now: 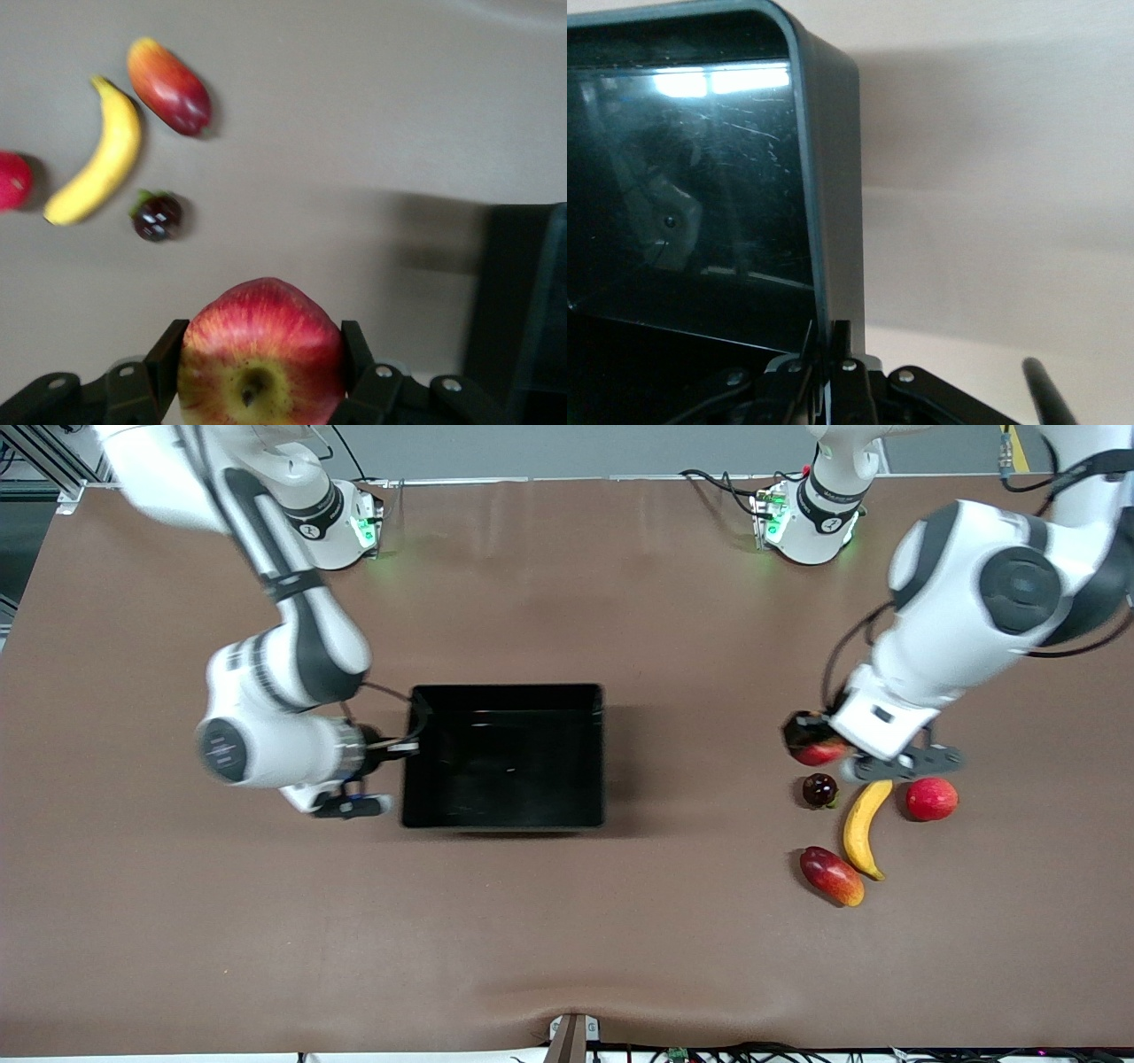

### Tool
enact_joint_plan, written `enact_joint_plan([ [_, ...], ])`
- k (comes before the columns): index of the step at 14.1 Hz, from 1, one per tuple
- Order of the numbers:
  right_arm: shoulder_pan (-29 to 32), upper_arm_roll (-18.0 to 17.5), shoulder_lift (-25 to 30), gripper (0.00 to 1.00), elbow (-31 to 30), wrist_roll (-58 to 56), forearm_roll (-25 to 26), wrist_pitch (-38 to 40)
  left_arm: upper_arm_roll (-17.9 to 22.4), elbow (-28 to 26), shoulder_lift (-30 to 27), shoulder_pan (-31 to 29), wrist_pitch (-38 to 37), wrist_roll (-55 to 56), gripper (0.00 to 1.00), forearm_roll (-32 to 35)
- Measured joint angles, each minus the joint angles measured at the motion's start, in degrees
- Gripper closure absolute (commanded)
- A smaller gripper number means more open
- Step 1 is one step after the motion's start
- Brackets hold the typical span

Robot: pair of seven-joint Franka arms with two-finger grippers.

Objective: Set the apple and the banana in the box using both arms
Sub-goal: 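Drag the tray with the right gripper while the left gripper lifts the apple, then lower the apple into the tray with the left gripper while the right gripper withdraws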

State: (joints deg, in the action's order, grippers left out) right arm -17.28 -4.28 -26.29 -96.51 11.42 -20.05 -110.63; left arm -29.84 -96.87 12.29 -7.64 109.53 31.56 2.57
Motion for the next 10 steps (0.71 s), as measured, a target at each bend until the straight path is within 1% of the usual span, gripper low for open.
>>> enact_joint_plan([
  [2, -3.5, 0.02, -0.33, 1.0, -0.27, 3.66, -0.01, -2.46, -2.65, -0.97, 0.05, 0.36, 0.93, 5.89, 1.0, 0.0],
  [4, -6.04, 0.04, -1.45, 1.0, -0.48, 6.7, -0.01, -5.16, -3.46, -2.87, 0.27, 2.31, 3.21, 11.55, 1.0, 0.0],
  [8, -10.48, 0.08, -5.84, 1.0, -0.75, 11.37, -0.04, -11.6, -3.57, -10.05, 1.42, 6.98, 15.12, 21.77, 1.0, 0.04],
  [9, -11.12, 0.1, -6.76, 0.97, -0.74, 12.0, -0.05, -12.83, -3.56, -11.21, 2.3, 7.96, 17.9, 24.04, 1.0, 0.05],
  [10, -11.6, 0.1, -7.3, 0.49, -0.63, 12.94, -0.11, -13.55, -3.56, -11.8, 3.42, 8.99, 19.87, 26.03, 1.0, 0.66],
])
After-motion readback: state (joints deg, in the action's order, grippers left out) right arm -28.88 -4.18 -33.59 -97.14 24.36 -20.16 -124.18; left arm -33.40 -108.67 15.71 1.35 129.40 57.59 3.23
